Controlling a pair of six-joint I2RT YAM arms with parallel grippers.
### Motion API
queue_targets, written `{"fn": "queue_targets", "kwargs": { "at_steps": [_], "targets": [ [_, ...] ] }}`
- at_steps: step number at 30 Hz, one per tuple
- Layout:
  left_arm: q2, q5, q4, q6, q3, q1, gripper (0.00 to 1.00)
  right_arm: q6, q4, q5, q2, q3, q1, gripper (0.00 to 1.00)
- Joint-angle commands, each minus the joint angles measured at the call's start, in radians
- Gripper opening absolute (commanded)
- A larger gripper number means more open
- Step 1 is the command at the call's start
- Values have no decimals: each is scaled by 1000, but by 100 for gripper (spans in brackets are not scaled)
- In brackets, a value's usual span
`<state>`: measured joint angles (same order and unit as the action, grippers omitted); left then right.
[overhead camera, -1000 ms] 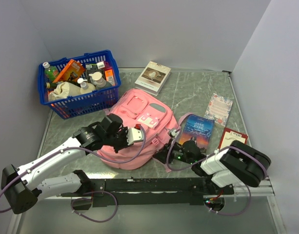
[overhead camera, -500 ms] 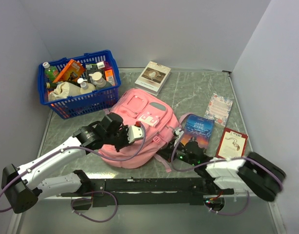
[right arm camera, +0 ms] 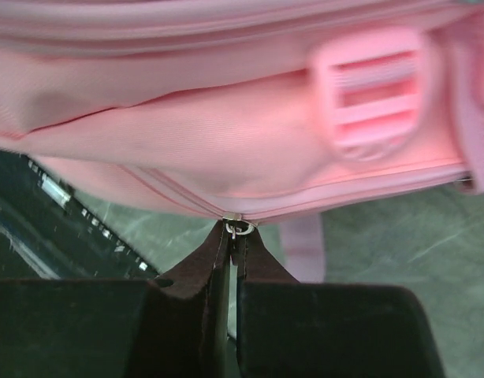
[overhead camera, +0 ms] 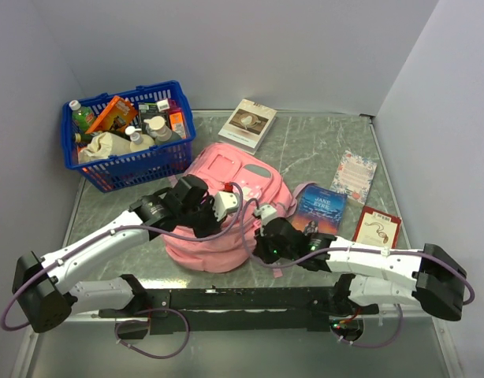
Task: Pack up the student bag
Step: Unzip the student bag at the center of the board.
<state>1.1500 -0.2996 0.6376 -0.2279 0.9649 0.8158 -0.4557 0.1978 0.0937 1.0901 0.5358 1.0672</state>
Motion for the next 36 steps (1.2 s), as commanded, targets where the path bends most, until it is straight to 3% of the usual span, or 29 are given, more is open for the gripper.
{"fn": "queue_targets", "kwargs": {
  "at_steps": [1,5,15,23,28,32,36],
  "targets": [
    [-36,23,-150,111,18,-9,1,-43,225,57,-15,102,124,0],
    [-44,33,-191,182,5,-9,1,-46,218,95,-48,130,171,0],
    [-6,24,-286,377,5,-12,1,61,144,163,99,322,278,0],
    [-7,-67,-331,427,-11,-49,1,193,9,45,185,388,346,0],
    [-3,-102,-355,432,4,-64,1,264,32,6,267,476,356,0],
    [-27,-76,-323,412,72,-104,1,221,8,96,237,411,353,0],
    [-108,-85,-247,377,87,-180,1,132,17,196,73,288,327,0]
  ]
}}
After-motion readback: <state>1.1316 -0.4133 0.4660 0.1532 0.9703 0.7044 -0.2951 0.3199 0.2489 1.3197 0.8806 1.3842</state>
